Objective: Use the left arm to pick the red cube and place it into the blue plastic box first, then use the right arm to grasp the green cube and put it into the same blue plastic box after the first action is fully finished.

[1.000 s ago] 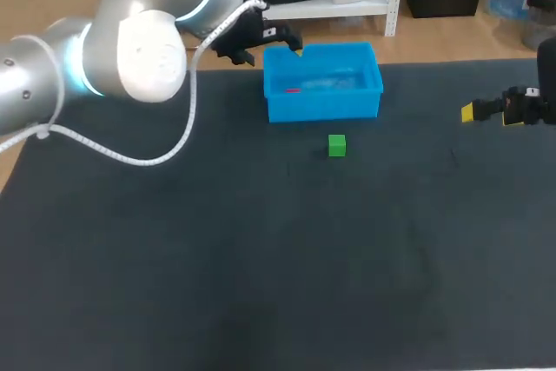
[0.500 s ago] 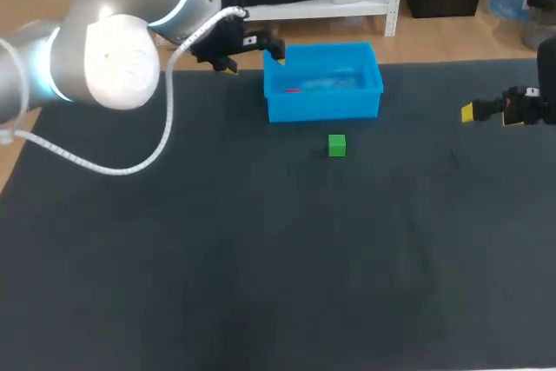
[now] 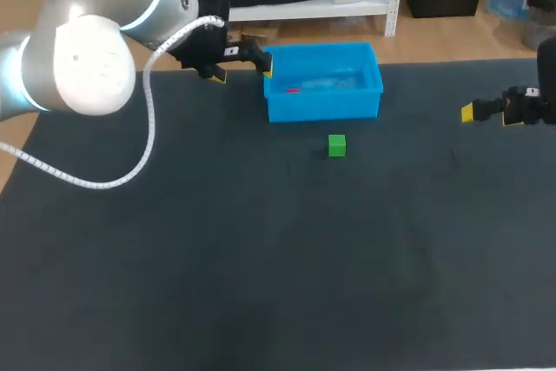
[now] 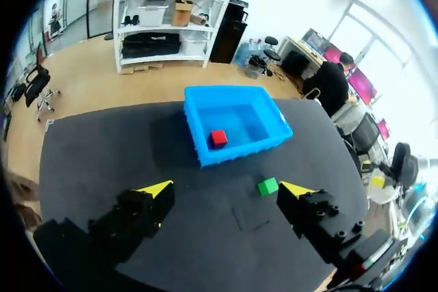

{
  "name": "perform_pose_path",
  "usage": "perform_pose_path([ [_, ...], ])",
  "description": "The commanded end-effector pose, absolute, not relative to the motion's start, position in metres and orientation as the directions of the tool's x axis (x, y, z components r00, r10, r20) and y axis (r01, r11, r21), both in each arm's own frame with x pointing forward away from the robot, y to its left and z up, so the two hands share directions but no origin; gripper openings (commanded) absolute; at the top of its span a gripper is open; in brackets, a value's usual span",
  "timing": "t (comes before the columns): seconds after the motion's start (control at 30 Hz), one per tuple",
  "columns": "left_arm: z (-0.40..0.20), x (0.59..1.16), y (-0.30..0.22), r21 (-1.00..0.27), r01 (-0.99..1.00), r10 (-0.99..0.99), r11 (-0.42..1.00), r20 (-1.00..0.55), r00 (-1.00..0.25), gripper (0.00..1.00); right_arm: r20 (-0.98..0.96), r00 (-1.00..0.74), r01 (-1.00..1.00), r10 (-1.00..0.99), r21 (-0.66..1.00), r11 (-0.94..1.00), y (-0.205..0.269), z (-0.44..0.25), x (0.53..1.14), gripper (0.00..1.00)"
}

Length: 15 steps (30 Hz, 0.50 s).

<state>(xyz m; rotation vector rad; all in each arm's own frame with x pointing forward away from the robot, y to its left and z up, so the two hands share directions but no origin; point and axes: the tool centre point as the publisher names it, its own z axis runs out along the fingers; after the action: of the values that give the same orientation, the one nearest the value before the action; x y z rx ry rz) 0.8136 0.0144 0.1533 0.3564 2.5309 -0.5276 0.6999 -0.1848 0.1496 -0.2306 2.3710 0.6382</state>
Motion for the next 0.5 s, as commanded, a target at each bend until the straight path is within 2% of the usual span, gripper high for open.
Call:
perform_pose_path([
  [0.03, 0.157, 0.804, 0.025, -0.303, 0.382, 0.173, 0.873, -0.541, -0.823, 1.0, -0.644, -0.765, -0.321, 0.001, 0.383, 0.866, -0.185, 0.15, 0.7, 1.0],
  [0.5, 0.157, 0.776, 0.043, -0.293, 0.474, 0.275, 0.83, -0.525, -0.806, 1.0, -0.644, -0.765, -0.321, 0.001, 0.383, 0.866, -0.185, 0.15, 0.7, 1.0],
])
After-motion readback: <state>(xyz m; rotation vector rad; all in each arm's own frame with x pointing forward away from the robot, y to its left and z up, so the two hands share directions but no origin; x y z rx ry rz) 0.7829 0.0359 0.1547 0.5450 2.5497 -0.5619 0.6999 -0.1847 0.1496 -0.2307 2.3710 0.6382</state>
